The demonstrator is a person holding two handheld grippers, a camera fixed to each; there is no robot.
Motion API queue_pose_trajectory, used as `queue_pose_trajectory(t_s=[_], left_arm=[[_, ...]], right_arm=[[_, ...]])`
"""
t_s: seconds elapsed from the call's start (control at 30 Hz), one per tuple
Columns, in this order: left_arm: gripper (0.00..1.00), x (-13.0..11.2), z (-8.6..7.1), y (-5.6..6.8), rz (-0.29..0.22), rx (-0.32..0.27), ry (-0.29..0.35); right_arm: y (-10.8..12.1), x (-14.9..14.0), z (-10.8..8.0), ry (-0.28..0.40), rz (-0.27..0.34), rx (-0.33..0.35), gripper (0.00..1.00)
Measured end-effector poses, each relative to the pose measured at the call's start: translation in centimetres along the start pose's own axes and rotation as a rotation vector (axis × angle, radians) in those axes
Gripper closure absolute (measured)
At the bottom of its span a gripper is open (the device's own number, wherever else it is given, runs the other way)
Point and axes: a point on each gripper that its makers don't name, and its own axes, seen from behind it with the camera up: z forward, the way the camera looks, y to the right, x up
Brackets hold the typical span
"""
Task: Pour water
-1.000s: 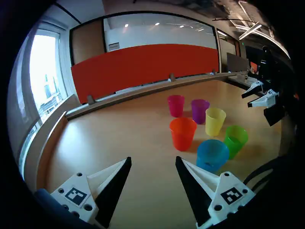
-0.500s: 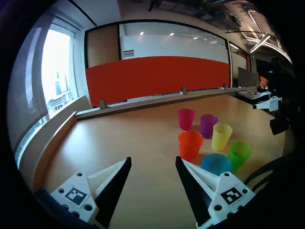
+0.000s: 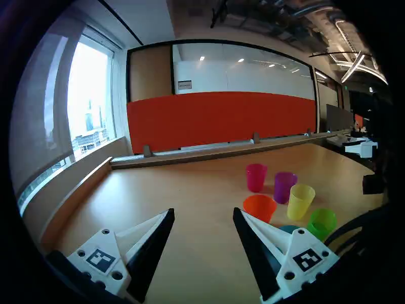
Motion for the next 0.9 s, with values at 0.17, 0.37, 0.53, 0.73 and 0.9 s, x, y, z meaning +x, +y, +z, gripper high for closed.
queue_pose_trajectory(t_s=[0.17, 0.37, 0.53, 0.73, 0.9], left_arm=[[0.15, 1.0, 0.2, 0.1, -0.019, 0.025, 0.036], [0.15, 1.9, 0.5, 0.9, -0.066, 0.030, 0.076], [0.15, 2.6, 0.6, 1.2, -0.094, 0.039, 0.110], [0.15, 3.5, 0.3, 0.9, -0.107, 0.073, 0.160], [0.15, 3.7, 0.4, 0.8, -0.107, 0.094, 0.191]], right_arm=[[1.2, 0.2, -0.3, 0.043, -0.005, -0.063, 0.03], [2.5, 0.5, -0.8, 0.076, -0.037, -0.136, 0.03], [3.0, 1.0, -1.4, 0.111, -0.048, -0.182, 0.03], [4.0, 1.6, -2.3, 0.176, -0.063, -0.240, 0.03], [4.7, 1.7, -3.3, 0.213, -0.051, -0.274, 0.03]])
